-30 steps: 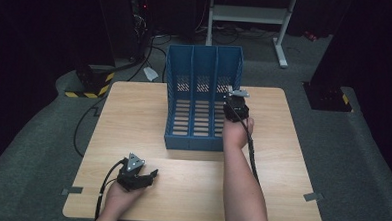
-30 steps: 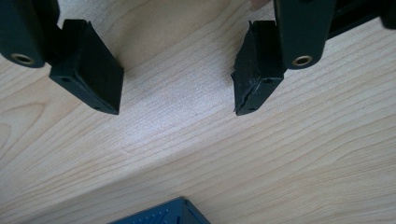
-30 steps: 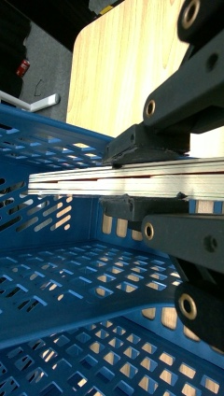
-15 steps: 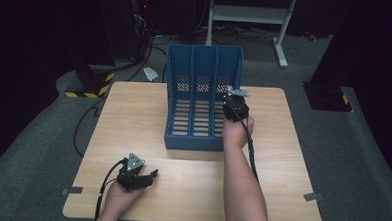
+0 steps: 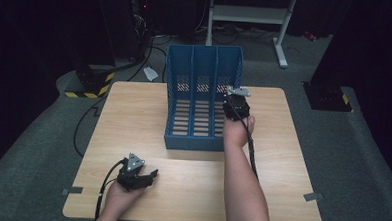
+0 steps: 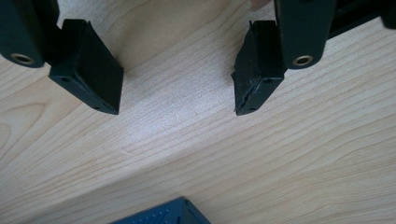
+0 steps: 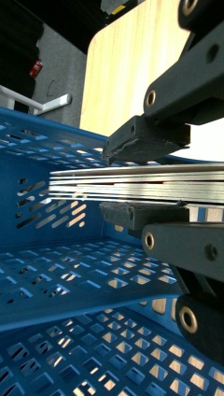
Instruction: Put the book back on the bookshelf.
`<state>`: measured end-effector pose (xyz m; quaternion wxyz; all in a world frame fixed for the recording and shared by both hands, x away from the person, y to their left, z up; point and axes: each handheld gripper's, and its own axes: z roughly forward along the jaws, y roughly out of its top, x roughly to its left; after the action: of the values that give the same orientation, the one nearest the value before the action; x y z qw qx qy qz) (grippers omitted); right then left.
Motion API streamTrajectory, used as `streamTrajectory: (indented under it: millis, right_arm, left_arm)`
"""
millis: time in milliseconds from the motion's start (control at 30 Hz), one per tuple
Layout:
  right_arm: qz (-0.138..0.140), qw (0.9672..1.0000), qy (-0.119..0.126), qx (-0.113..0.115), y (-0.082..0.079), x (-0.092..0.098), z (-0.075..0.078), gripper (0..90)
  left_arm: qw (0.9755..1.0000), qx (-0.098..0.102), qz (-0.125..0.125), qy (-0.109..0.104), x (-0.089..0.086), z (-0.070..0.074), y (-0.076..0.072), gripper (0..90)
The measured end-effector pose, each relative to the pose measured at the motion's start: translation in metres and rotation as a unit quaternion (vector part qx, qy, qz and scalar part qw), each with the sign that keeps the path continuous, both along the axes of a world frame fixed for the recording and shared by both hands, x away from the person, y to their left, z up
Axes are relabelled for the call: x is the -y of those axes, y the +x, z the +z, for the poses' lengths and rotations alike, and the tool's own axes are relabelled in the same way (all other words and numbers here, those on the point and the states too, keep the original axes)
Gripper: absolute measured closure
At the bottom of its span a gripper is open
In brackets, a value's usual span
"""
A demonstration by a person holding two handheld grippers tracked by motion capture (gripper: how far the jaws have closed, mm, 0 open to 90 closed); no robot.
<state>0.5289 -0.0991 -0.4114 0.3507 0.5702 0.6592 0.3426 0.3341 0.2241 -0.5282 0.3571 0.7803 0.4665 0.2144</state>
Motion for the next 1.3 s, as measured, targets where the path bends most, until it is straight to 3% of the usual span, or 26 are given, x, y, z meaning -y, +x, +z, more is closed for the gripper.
streamTrajectory:
  millis: [333, 633, 800, 1067, 1300]
  right_arm:
    - [0.003, 1.0000, 0.000, 0.002, -0.002, 0.004, 0.007, 67.7]
    - [0.029, 0.9995, 0.006, 0.010, -0.004, -0.003, 0.021, 66.2]
    - [0.038, 0.9992, 0.008, -0.001, -0.005, -0.002, 0.020, 63.9]
    - [0.074, 0.9970, 0.019, -0.014, -0.010, -0.002, 0.023, 54.4]
    - [0.086, 0.9958, 0.025, -0.019, -0.023, 0.007, 0.020, 50.5]
  left_arm:
    - [1.0000, 0.001, 0.000, 0.000, 0.000, 0.000, 0.000, 33.2]
    - [1.0000, 0.001, 0.001, 0.000, 0.000, 0.000, 0.000, 33.2]
    - [1.0000, 0.001, 0.000, 0.001, 0.000, 0.000, 0.000, 33.2]
    - [1.0000, 0.001, 0.000, 0.001, 0.000, 0.000, 0.000, 33.3]
    - [1.0000, 0.001, 0.000, 0.001, 0.001, 0.000, 0.000, 33.3]
